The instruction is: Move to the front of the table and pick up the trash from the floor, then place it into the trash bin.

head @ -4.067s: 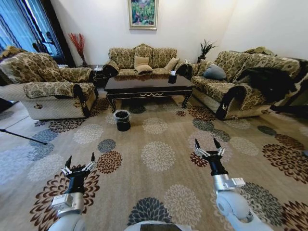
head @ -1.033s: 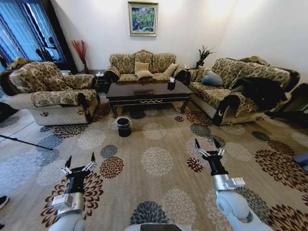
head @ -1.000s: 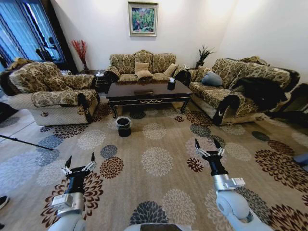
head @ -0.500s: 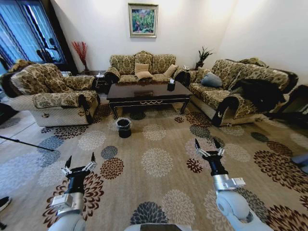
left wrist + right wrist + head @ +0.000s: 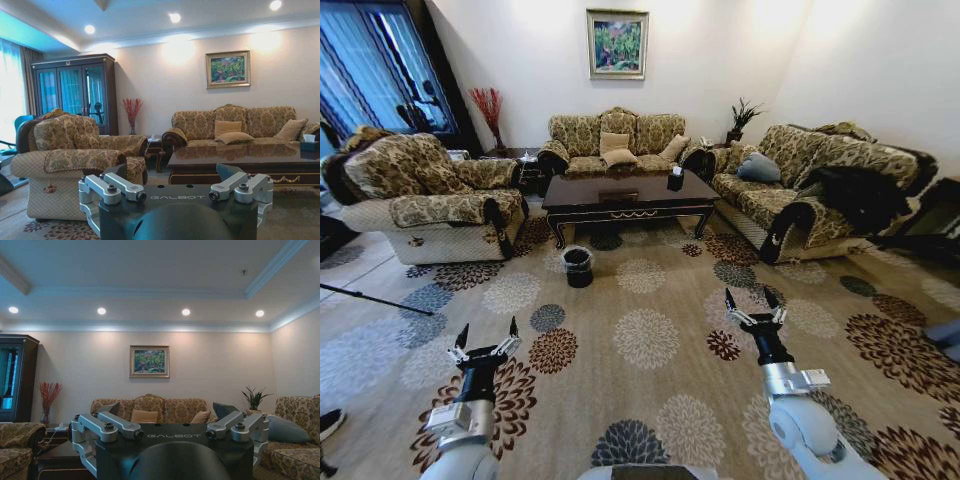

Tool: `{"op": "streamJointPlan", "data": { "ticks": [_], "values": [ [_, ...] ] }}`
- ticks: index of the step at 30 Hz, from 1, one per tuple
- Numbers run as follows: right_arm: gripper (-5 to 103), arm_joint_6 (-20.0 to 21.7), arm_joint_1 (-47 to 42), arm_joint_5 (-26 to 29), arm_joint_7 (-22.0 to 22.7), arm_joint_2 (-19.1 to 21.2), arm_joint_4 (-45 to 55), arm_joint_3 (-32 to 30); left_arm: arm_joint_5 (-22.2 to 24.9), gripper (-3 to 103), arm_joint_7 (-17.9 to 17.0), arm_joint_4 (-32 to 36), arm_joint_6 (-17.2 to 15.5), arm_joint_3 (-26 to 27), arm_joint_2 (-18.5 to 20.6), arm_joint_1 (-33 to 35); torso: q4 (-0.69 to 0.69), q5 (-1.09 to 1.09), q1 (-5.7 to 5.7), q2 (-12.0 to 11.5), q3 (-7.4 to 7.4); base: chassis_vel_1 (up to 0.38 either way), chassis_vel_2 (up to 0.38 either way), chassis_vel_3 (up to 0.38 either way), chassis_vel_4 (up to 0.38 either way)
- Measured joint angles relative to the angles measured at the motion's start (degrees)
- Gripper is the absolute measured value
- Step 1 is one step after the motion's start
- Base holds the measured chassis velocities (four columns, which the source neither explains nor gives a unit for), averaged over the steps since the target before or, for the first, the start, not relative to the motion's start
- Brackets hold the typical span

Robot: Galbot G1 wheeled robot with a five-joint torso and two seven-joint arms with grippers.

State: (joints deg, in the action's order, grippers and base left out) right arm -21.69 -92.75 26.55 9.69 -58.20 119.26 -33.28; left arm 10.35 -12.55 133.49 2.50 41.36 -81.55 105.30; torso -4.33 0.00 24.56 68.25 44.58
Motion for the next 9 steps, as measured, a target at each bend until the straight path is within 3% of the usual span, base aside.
{"op": "streamJointPlan", "data": {
  "ticks": [9],
  "values": [
    [100,0.0,0.0,0.0,0.0,0.0,0.0,0.0,0.0,100,0.0,0.0,0.0,0.0,0.0,0.0,0.00,0.00,-0.12,-0.2,-0.14,0.000,0.000,0.000,0.000]
  ]
}}
